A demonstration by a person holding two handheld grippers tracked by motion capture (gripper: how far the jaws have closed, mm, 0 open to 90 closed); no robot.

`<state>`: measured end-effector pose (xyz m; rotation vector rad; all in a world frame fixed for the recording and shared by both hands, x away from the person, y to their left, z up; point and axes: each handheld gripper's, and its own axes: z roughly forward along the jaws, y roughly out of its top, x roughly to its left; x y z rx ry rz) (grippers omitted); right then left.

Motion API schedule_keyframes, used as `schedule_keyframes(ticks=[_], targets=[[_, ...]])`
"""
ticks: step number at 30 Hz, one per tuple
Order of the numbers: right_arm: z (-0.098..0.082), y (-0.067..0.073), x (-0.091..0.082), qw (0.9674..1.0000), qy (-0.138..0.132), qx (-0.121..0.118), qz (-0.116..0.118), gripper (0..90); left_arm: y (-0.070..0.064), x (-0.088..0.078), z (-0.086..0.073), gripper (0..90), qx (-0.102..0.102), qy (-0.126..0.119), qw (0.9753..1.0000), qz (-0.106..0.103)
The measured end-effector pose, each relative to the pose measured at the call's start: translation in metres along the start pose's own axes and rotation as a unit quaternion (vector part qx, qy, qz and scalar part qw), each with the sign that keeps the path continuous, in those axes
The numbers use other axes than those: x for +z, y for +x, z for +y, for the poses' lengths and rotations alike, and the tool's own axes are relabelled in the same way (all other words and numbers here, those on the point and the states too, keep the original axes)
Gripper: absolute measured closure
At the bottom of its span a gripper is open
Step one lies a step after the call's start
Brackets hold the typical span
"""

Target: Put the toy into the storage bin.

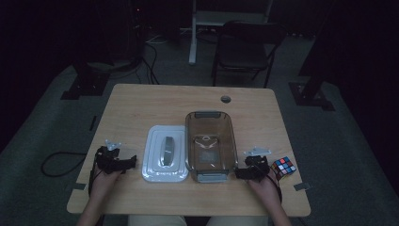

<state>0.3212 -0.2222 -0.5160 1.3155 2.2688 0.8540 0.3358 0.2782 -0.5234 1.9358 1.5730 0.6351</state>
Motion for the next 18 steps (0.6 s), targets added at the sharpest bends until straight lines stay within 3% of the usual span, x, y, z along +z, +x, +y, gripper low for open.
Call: schedule_keyframes(ticks=[5, 9, 14, 18], targets=[[0.006, 0.003, -0.017, 0.9997, -0.019, -0.015, -0.008, 15.7, -0.001, 0.000, 0.000, 0.9, -0.006, 0.000, 1.0000, 0.005], [0.008, -0.002, -0.032, 0.9991, -0.040, -0.010, -0.005, 15.7, -0.001, 0.000, 0.000, 0.9, -0.006, 0.000, 1.0000, 0.005], [0.008, -0.012, -0.051, 0.9978, -0.064, -0.006, -0.015, 15.6, -0.002, 0.000, 0.000, 0.9, -0.005, 0.000, 1.0000, 0.005], [0.007, -0.031, -0.072, 0.9955, -0.089, 0.010, -0.029, 15.3, -0.002, 0.000, 0.000, 0.9, -0.005, -0.001, 1.0000, 0.003]])
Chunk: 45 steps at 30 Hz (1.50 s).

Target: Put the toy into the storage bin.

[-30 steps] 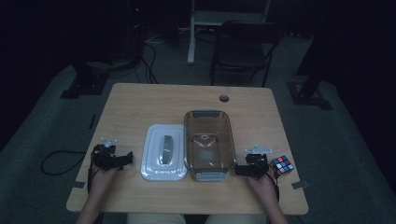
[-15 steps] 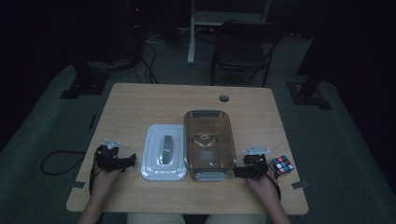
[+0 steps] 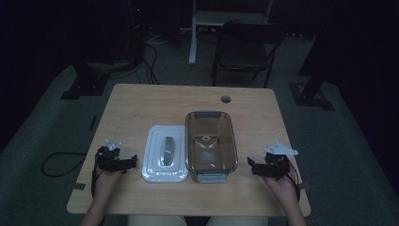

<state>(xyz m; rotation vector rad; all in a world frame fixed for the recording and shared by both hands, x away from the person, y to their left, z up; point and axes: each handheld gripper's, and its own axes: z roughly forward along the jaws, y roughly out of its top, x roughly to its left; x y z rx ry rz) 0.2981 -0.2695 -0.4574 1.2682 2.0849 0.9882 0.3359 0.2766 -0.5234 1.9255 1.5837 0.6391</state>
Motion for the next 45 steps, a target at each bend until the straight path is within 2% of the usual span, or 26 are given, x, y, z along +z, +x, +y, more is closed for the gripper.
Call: schedule_keyframes(ticks=[3, 7, 11, 18, 20, 26, 29, 33, 37, 45], targets=[[-0.002, -0.013, -0.010, 0.9998, -0.006, 0.013, -0.014, 14.5, 0.000, 0.000, 0.000, 0.9, 0.001, 0.001, 1.0000, 0.001], [-0.009, -0.028, -0.018, 0.9991, -0.003, 0.023, -0.036, 13.6, 0.000, 0.001, 0.001, 0.9, 0.002, 0.001, 1.0000, 0.000], [-0.020, -0.043, -0.026, 0.9979, 0.002, 0.041, -0.049, 13.6, 0.000, 0.001, 0.001, 0.9, 0.002, 0.001, 1.0000, 0.000], [-0.045, -0.064, -0.028, 0.9951, 0.015, 0.079, -0.058, 13.7, -0.001, 0.001, 0.001, 0.9, 0.000, 0.000, 1.0000, 0.001], [-0.052, -0.066, -0.026, 0.9944, 0.021, 0.081, -0.065, 13.9, -0.001, 0.001, 0.001, 0.9, 0.000, 0.000, 1.0000, 0.001], [-0.069, -0.067, -0.018, 0.9940, 0.033, 0.094, -0.046, 17.0, -0.001, 0.001, 0.001, 0.9, -0.001, 0.001, 1.0000, 0.001], [-0.075, -0.065, -0.013, 0.9942, 0.042, 0.091, -0.039, 19.5, -0.001, 0.001, 0.001, 0.9, 0.000, 0.000, 1.0000, 0.001], [-0.078, -0.062, -0.010, 0.9940, 0.049, 0.089, -0.038, 23.6, -0.001, 0.001, 0.001, 0.9, -0.001, 0.000, 1.0000, 0.001], [-0.080, -0.060, -0.008, 0.9938, 0.056, 0.089, -0.035, 23.9, -0.001, 0.001, 0.001, 0.9, -0.001, 0.000, 1.0000, 0.001], [-0.082, -0.057, -0.013, 0.9937, 0.054, 0.088, -0.043, 25.9, -0.001, 0.001, 0.001, 0.9, 0.000, 0.001, 1.0000, 0.001]])
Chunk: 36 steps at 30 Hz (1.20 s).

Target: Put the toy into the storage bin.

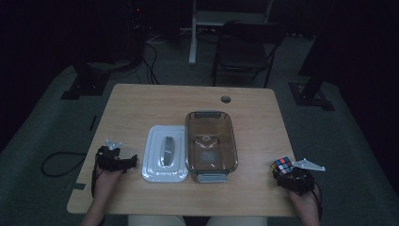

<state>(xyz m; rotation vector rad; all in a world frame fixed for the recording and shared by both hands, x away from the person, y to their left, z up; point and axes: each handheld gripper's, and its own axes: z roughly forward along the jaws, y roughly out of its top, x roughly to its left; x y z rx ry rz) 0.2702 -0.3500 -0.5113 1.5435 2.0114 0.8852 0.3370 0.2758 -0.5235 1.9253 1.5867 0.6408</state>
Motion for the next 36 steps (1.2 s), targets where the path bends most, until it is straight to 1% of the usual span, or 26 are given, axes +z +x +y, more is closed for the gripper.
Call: schedule_keyframes(ticks=[2, 3, 4, 7, 12, 15, 19, 23, 24, 25, 28, 30, 36], targets=[[0.000, 0.000, -0.001, 1.0000, -0.003, 0.002, 0.002, 27.4, 0.000, 0.000, 0.000, 0.9, 0.000, 0.000, 1.0000, 0.000], [-0.001, 0.000, -0.001, 1.0000, -0.005, 0.003, 0.001, 31.0, 0.000, 0.000, 0.000, 0.9, 0.000, 0.000, 1.0000, 0.000], [-0.001, 0.000, -0.002, 1.0000, -0.006, 0.002, 0.000, 32.8, 0.000, 0.000, 0.000, 0.9, 0.000, 0.000, 1.0000, 0.000], [0.001, -0.001, -0.002, 1.0000, -0.004, 0.001, 0.002, 33.6, 0.000, 0.000, 0.000, 0.9, 0.000, 0.000, 1.0000, 0.000], [0.006, 0.003, -0.002, 0.9999, -0.001, -0.015, -0.001, 33.7, 0.000, 0.000, 0.000, 0.9, 0.000, 0.001, 1.0000, 0.000], [0.012, 0.005, -0.004, 0.9998, -0.006, -0.018, 0.004, 33.8, 0.000, 0.000, 0.000, 0.9, 0.000, 0.000, 1.0000, 0.000], [0.021, 0.008, -0.008, 0.9995, -0.016, -0.022, 0.017, 33.8, 0.000, 0.000, 0.000, 0.9, 0.000, 0.000, 1.0000, 0.000], [0.028, 0.011, -0.012, 0.9993, -0.020, -0.025, 0.021, 33.8, 0.000, 0.000, 0.000, 0.9, 0.000, 0.000, 1.0000, 0.000], [0.033, 0.014, -0.015, 0.9988, -0.026, -0.026, 0.031, 33.8, 0.000, 0.000, 0.000, 0.9, 0.000, 0.000, 1.0000, 0.000], [0.034, 0.014, -0.016, 0.9986, -0.029, -0.026, 0.035, 33.8, 0.000, 0.000, 0.000, 0.9, 0.000, 0.000, 1.0000, 0.000], [0.042, 0.018, -0.018, 0.9980, -0.030, -0.040, 0.040, 33.8, 0.000, 0.000, 0.000, 0.9, 0.000, 0.000, 1.0000, 0.000], [0.047, 0.020, -0.019, 0.9975, -0.031, -0.043, 0.047, 33.8, 0.000, 0.000, 0.000, 0.9, 0.000, 0.000, 1.0000, 0.000], [0.062, 0.025, -0.026, 0.9961, -0.044, -0.054, 0.054, 33.8, 0.000, 0.000, 0.000, 0.9, 0.000, 0.000, 1.0000, 0.000]])
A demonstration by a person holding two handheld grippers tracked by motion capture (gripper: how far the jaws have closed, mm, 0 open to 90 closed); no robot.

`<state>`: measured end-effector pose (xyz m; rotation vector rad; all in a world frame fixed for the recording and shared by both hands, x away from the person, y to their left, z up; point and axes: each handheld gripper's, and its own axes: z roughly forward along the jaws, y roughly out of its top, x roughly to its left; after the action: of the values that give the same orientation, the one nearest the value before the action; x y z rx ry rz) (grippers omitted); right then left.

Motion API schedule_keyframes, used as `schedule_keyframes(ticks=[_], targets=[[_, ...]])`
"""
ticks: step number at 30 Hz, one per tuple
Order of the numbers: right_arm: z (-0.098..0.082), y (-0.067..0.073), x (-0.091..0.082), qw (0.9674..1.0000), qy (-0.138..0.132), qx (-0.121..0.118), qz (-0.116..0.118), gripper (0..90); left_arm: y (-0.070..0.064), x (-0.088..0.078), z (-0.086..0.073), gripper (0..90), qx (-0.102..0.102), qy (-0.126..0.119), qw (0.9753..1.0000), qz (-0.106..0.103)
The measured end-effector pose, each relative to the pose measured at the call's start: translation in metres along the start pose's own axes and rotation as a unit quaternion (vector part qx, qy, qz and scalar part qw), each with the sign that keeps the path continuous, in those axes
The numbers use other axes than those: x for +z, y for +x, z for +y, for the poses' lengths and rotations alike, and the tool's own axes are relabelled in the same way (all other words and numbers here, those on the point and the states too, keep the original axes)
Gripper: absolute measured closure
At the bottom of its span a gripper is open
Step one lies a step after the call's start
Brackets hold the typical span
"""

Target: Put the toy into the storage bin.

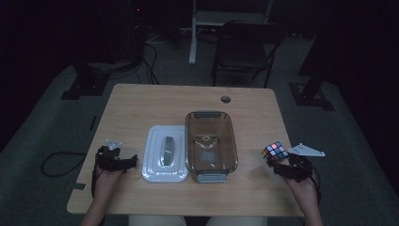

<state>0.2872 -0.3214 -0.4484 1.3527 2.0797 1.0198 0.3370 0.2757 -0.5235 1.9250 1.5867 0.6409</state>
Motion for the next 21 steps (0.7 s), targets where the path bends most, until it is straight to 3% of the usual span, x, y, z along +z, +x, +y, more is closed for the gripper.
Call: schedule_keyframes(ticks=[11, 17, 21], targets=[[0.041, 0.017, -0.009, 0.9986, -0.024, -0.043, 0.021, 33.8, 0.000, 0.000, 0.000, 0.9, 0.000, 0.000, 1.0000, 0.000], [0.060, 0.028, -0.013, 0.9966, -0.038, -0.064, 0.035, 33.8, 0.000, 0.000, 0.000, 0.9, 0.000, 0.000, 1.0000, 0.000], [0.075, 0.041, -0.016, 0.9937, -0.046, -0.085, 0.058, 33.8, 0.000, 0.000, 0.000, 0.9, 0.000, 0.000, 1.0000, 0.000]])
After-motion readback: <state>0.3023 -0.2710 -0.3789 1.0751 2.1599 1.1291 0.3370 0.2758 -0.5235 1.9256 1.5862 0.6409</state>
